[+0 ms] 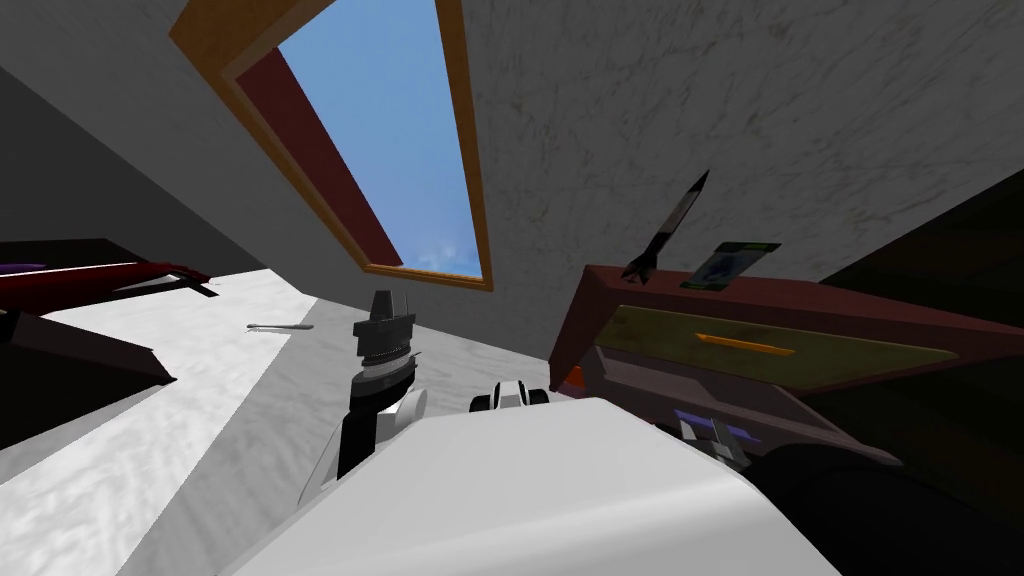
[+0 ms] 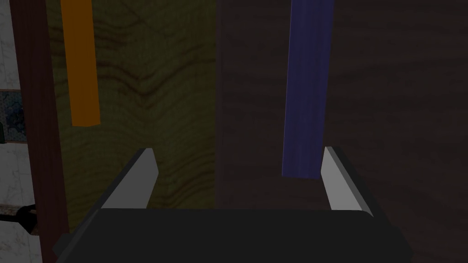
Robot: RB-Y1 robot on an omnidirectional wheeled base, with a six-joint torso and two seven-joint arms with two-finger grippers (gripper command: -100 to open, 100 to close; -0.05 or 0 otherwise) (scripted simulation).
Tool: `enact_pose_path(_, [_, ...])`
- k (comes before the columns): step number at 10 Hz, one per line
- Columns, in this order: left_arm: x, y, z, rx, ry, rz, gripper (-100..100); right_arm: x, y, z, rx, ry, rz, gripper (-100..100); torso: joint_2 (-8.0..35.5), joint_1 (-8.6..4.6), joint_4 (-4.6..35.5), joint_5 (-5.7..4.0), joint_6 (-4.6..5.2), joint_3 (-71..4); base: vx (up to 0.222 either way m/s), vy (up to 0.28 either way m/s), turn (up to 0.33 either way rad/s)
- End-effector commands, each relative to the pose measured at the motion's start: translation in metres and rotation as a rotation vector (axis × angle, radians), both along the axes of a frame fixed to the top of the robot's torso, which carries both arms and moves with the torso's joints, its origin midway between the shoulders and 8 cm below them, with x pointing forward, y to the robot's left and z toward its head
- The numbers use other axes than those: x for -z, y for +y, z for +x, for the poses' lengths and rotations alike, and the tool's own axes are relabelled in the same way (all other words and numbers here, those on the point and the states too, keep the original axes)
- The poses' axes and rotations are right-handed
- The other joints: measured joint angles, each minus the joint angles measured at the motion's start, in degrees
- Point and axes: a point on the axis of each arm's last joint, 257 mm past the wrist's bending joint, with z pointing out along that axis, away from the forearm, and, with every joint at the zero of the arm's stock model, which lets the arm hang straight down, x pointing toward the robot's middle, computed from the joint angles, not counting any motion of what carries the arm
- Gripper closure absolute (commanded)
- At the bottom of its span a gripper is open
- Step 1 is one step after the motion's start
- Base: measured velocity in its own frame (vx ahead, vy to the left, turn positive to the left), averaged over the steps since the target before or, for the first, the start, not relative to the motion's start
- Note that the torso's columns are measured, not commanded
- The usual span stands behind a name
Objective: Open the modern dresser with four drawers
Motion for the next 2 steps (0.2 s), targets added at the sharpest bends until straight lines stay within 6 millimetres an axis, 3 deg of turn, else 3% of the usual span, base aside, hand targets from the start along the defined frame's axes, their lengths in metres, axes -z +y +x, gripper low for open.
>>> enact_pose_path(1, [0.0,0.0,0.0,0.0,0.0,0.0,0,0.0007,0.0001,-0.0003,0.0,0.002,0.001,0,0.0,-0.04,0.0,-0.02,0.01,0.0,0.0,0.0,0.0])
enact_pose_path(2, [0.0,0.0,0.0,0.0,0.0,0.0,0,0.0012,0.0002,-0.0006,0.001,0.003,0.002,0,0.0,-0.07,0.0,-0.05,0.01,0.0,0.0,0.0,0.0])
